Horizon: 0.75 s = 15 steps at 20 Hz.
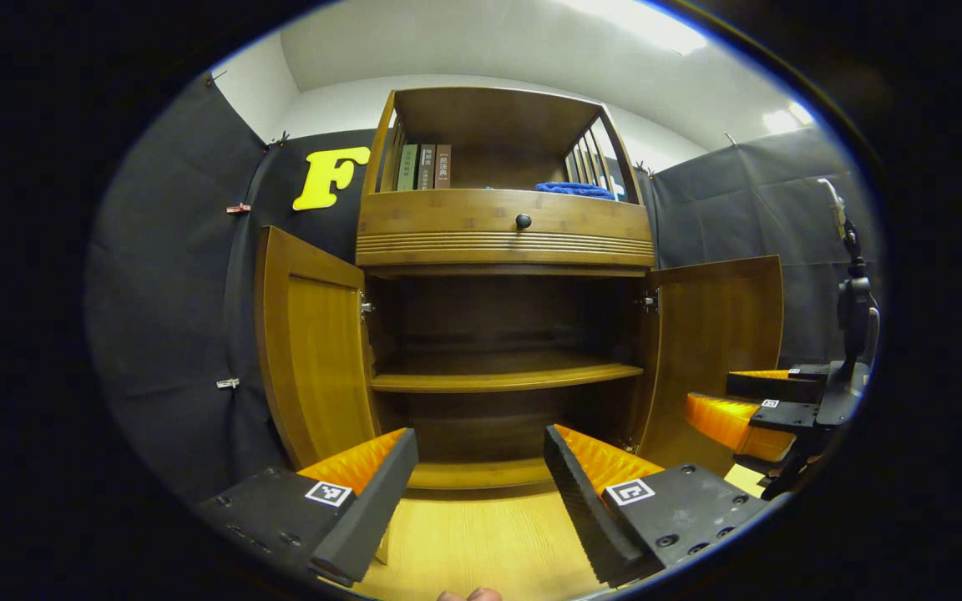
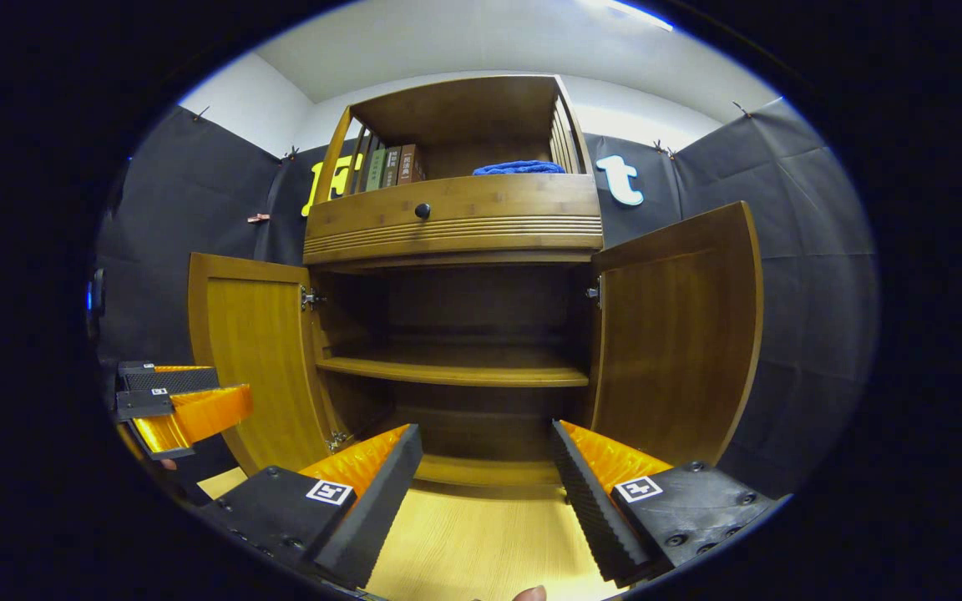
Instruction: Open the right door of the double-door shoe cabinet with the right hand, and open the left door with the left hand.
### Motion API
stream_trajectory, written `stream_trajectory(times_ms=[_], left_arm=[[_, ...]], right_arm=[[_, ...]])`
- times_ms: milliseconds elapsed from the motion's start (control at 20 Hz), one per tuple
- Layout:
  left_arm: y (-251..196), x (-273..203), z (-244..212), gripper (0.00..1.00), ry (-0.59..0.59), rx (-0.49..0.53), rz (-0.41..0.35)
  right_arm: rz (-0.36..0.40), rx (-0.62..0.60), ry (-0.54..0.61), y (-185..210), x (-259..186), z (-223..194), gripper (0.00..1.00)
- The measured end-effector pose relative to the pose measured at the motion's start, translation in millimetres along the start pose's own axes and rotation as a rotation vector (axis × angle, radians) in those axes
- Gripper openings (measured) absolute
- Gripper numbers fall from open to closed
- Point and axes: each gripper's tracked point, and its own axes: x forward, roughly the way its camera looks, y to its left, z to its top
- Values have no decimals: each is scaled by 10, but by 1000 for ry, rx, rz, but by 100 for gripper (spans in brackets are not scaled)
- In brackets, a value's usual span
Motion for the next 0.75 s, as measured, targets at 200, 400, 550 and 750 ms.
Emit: stream_trajectory(times_ms=[200,400,550,750], left_arm=[[-118,40,-14,95,19,-27,-5],[-300,85,-62,95,24,-43,-34],[-313,102,-138,95,27,-72,-8],[-354,124,-180,95,13,-42,32]], right_arm=[[25,-1,-15,-65,5,78,96],[51,2,-24,-176,28,97,98],[60,0,-1,-292,50,4,96],[105,5,9,-363,55,-81,98]])
